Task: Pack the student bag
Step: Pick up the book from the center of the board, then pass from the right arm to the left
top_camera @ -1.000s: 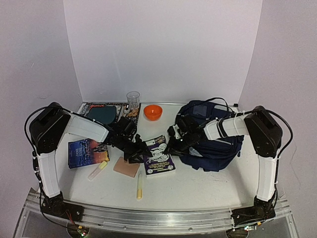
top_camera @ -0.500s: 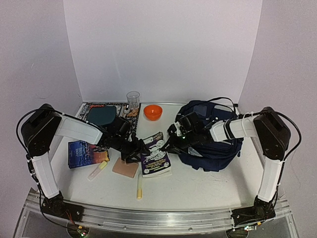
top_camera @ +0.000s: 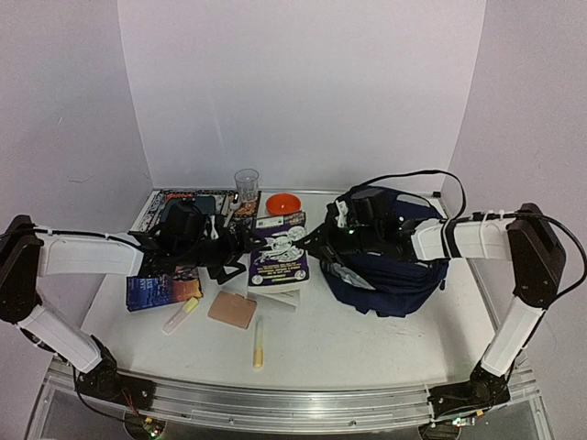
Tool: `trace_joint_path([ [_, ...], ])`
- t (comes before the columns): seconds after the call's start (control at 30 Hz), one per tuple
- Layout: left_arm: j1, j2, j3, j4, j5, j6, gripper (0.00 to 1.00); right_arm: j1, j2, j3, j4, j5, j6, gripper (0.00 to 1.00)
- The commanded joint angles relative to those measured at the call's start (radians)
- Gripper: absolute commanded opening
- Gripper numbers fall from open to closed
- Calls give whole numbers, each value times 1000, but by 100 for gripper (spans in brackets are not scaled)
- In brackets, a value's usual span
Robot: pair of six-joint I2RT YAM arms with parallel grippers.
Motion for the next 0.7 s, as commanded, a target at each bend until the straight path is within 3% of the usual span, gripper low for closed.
trace_joint_path([
  [0.0,0,-106,-47,76,-104,-59,99,1,-102,-3,207,34,126,0],
  [0.33,-12,-173,-123,347,-73,-155,99,13,-168,-16,355,183,245,0],
  [0.67,-43,-92,-91,556,-59,-144,92,71,-173,14,420,293,300,0],
])
